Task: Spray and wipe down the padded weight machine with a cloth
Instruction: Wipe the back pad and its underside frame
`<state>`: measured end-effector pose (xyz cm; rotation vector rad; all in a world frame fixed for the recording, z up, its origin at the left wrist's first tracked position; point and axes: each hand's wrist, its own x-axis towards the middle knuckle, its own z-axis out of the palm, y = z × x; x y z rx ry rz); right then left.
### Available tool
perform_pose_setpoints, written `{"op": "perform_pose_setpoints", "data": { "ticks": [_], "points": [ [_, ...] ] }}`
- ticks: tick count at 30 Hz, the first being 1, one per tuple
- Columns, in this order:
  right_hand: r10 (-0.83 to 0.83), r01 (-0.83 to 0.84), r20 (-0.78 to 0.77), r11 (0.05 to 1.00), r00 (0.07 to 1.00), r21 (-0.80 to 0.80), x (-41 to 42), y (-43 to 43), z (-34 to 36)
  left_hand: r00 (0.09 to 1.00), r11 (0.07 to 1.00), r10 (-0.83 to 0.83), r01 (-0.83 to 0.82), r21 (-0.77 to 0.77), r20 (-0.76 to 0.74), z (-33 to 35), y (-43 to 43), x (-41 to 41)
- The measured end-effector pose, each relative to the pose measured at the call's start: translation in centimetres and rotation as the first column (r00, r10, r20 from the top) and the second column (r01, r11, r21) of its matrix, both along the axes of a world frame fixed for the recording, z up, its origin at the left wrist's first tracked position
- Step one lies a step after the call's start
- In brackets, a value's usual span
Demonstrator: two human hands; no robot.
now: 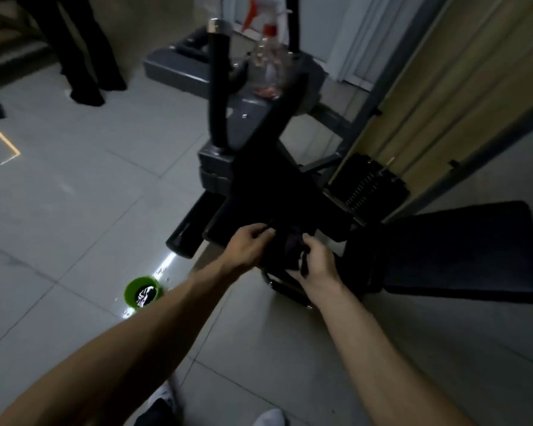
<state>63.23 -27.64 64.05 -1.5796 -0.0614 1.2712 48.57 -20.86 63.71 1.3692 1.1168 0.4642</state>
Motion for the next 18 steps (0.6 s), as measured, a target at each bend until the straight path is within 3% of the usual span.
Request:
{"op": "perform_pose_setpoints", "data": {
  "ticks": [3,5,8,10,12,18],
  "points": [
    [-0.101,0.106,-0.106,0.993,0.989,0.042,4.4,-1.9,0.8,0.889,0.882,-0.436,0.453,0.127,-0.140,2.2,-2.4,6.3],
    [-0.202,0.203,-0.089,0.979,0.975,0.010,7.4,-2.5,0.1,0.835,0.828,-0.486,0.534,0.170,-0.257,2.1,-2.6,9.5],
    [-0.307,0.309,-0.079,0.951,0.948,0.012,10.6,-1.9,-1.0,0.915,0.936,-0.181,0.272,0.222,-0.361,1.0,-1.2,11.8],
    [-0.324,0.330,-0.113,0.943,0.939,0.042,12.8,-0.5,-2.0,0.917,0.963,-0.018,0.123,0.239,-0.399,-0.4,0.5,13.6],
    [-0.279,0.286,-0.106,0.957,0.954,0.055,14.5,1.3,-3.3,0.940,0.981,-0.006,0.072,0.181,-0.341,-1.9,2.2,15.3],
    [-0.075,0.085,-0.126,0.993,0.989,0.080,18.8,7.9,-8.4,0.941,0.981,-0.133,0.170,0.094,-0.310,-7.1,8.5,21.5]
  ]
}}
